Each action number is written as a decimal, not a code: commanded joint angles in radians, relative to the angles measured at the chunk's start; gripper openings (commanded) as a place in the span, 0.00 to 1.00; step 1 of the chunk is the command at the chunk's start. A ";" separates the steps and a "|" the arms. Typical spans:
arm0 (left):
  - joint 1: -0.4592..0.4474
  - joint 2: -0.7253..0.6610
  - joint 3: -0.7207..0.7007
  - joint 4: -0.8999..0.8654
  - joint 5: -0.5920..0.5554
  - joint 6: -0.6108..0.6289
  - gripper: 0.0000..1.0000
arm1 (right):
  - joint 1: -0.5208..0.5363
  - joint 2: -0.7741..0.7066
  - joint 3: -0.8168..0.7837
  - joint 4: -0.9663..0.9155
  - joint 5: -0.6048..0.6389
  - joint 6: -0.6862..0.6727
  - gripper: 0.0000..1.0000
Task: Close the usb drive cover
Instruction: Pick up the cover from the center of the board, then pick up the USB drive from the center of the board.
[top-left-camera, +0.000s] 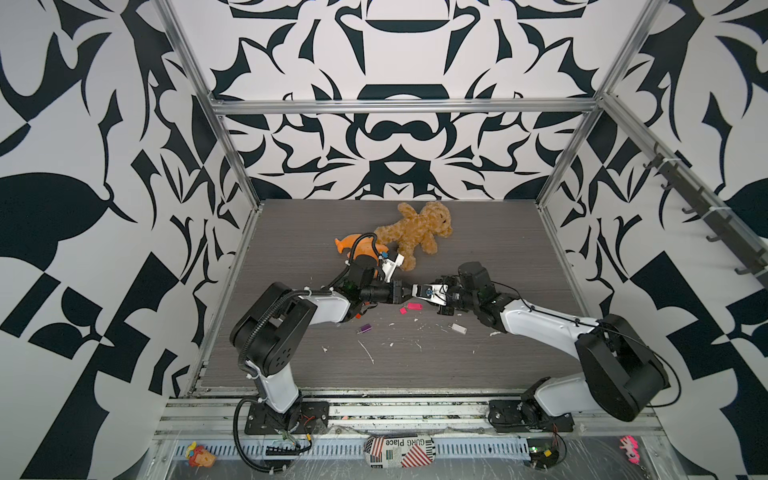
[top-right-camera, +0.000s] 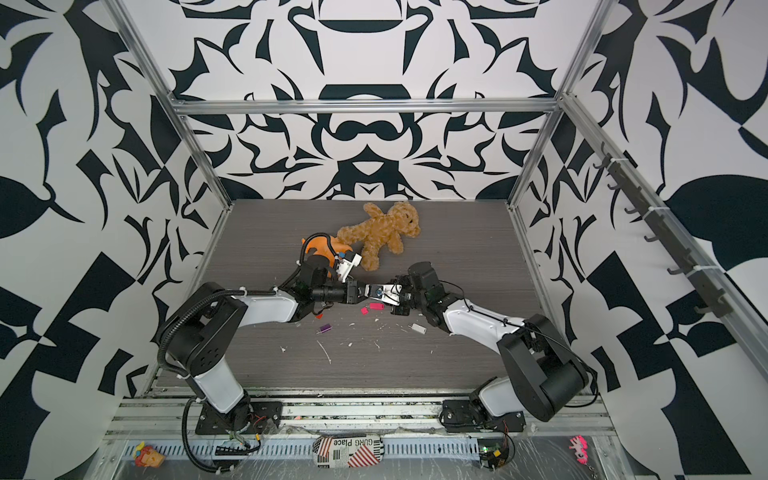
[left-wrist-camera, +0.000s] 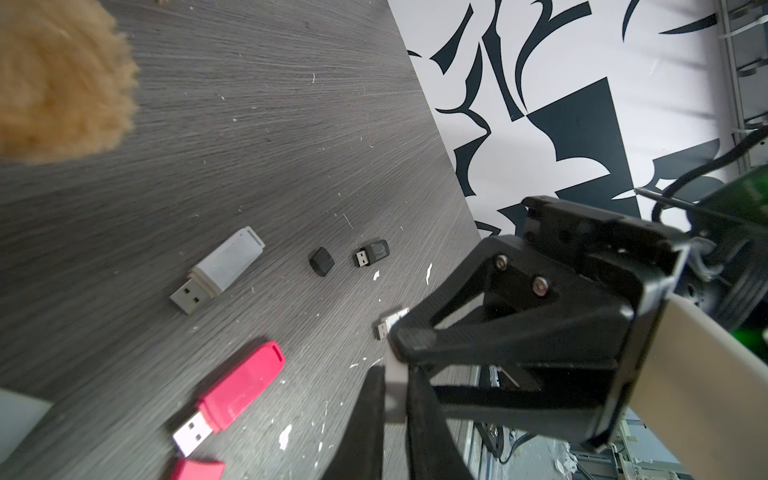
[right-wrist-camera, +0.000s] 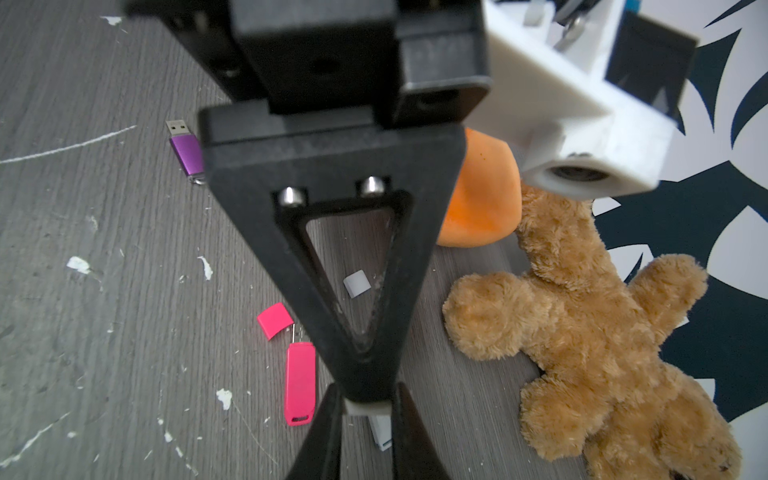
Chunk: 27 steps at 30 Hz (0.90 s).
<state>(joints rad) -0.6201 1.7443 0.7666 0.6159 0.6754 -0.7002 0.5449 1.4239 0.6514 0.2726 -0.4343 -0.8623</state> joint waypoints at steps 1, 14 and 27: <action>-0.004 0.008 0.026 0.024 0.025 -0.004 0.12 | 0.003 0.005 0.002 0.030 0.024 0.012 0.26; 0.011 -0.014 0.013 0.038 0.019 0.008 0.11 | -0.072 -0.171 0.062 -0.499 0.106 -0.061 0.54; 0.038 -0.027 0.054 -0.051 0.024 0.075 0.11 | -0.112 -0.205 0.041 -0.846 0.196 0.040 0.54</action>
<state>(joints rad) -0.5865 1.7435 0.7864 0.5938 0.6830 -0.6556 0.4324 1.2125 0.6834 -0.5064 -0.2611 -0.8669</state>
